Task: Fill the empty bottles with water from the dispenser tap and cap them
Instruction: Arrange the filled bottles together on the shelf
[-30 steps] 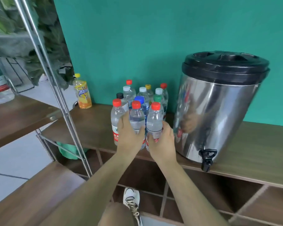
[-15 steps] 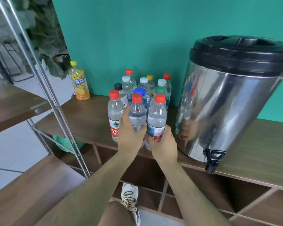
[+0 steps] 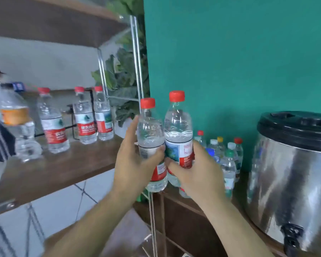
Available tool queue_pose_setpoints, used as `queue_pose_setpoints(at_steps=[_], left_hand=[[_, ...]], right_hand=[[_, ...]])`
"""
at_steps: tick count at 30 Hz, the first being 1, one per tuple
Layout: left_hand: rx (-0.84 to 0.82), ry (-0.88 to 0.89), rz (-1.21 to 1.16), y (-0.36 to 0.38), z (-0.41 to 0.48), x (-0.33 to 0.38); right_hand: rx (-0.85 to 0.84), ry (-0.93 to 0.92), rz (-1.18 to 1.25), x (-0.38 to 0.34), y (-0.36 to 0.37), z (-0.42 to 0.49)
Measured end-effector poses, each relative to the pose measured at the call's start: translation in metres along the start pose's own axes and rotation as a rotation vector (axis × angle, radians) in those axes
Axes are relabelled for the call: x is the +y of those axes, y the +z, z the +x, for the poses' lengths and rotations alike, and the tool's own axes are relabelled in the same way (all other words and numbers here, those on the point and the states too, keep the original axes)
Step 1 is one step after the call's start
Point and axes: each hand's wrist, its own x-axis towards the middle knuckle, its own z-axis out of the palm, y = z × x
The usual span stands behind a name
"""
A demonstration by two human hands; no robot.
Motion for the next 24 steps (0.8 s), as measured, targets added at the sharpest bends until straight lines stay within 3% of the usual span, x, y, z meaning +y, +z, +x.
queue_pose_setpoints(at_steps=[8,11,18,24], left_hand=[[0.183,0.024,0.289,-0.149,0.049,0.023],[0.241,-0.063,0.377,-0.182,0.056,0.003],[0.434,-0.229,0.442,-0.207,0.067,-0.049],[0.55,-0.196,0.516,-0.215,0.073,-0.071]], right_hand=[[-0.258,-0.152,0.304,-0.132,0.078,0.047],[-0.358,-0.146,0.311,-0.156,0.123,0.056],[-0.506,-0.146,0.369,-0.18,0.205,0.071],[-0.569,-0.163,0.441,-0.172,0.243,0.077]])
